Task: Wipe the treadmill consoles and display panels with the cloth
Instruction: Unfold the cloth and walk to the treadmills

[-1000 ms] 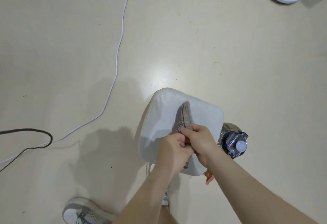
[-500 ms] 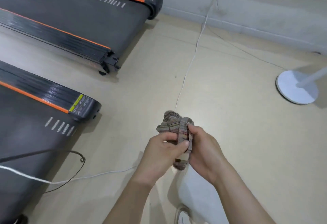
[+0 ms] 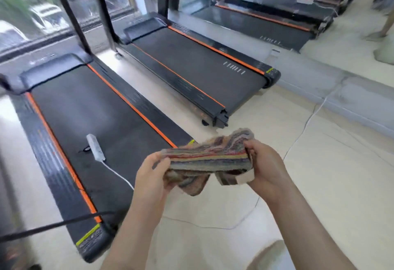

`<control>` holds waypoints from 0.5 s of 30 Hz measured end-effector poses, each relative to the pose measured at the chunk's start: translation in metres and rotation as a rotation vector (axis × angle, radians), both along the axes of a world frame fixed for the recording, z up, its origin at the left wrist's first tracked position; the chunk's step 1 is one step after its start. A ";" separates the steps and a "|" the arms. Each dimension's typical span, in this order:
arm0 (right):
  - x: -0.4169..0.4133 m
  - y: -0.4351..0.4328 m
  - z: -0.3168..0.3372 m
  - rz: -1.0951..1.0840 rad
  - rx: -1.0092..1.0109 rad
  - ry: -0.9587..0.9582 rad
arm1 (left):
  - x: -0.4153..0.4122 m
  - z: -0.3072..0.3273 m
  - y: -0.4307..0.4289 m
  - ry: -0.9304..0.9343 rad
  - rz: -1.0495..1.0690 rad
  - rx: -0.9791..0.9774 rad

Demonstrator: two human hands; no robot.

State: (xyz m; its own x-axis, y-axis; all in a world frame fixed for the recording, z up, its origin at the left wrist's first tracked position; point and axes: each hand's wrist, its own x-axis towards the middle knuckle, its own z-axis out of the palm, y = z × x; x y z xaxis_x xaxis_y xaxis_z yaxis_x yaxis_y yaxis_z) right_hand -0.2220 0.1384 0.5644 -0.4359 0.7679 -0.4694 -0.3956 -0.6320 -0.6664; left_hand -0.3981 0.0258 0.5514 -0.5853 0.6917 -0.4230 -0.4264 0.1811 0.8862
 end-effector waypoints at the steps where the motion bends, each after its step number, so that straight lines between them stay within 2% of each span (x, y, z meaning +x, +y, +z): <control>1: -0.017 -0.004 0.011 0.048 0.008 0.040 | -0.015 0.004 -0.009 0.059 0.001 -0.064; 2: -0.033 -0.008 0.023 0.099 0.027 0.055 | -0.028 0.007 -0.017 0.131 -0.008 -0.142; 4: -0.058 -0.010 0.045 0.191 0.156 -0.038 | -0.047 0.017 -0.027 0.309 -0.036 -0.263; 5: -0.067 -0.009 0.055 0.224 0.265 -0.117 | -0.053 0.024 -0.028 0.403 -0.030 -0.280; 7: -0.079 -0.005 0.078 0.330 0.464 -0.192 | -0.061 0.044 -0.019 0.532 -0.038 -0.178; 10: -0.091 0.009 0.108 0.509 0.621 -0.192 | -0.064 0.087 0.012 0.494 -0.218 0.077; 12: -0.098 0.025 0.118 0.519 0.633 -0.186 | -0.063 0.111 0.035 0.470 -0.335 0.161; 15: -0.103 0.059 0.129 0.490 0.700 -0.237 | -0.075 0.126 0.071 0.411 -0.223 0.222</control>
State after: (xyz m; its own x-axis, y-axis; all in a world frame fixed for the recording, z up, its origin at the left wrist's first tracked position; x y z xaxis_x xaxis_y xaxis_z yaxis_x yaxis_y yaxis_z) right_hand -0.3247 0.1969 0.6936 -0.7419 0.6655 -0.0821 0.0104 -0.1110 -0.9938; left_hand -0.4731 0.0970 0.6774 -0.5005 0.8655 -0.0176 -0.0071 0.0162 0.9998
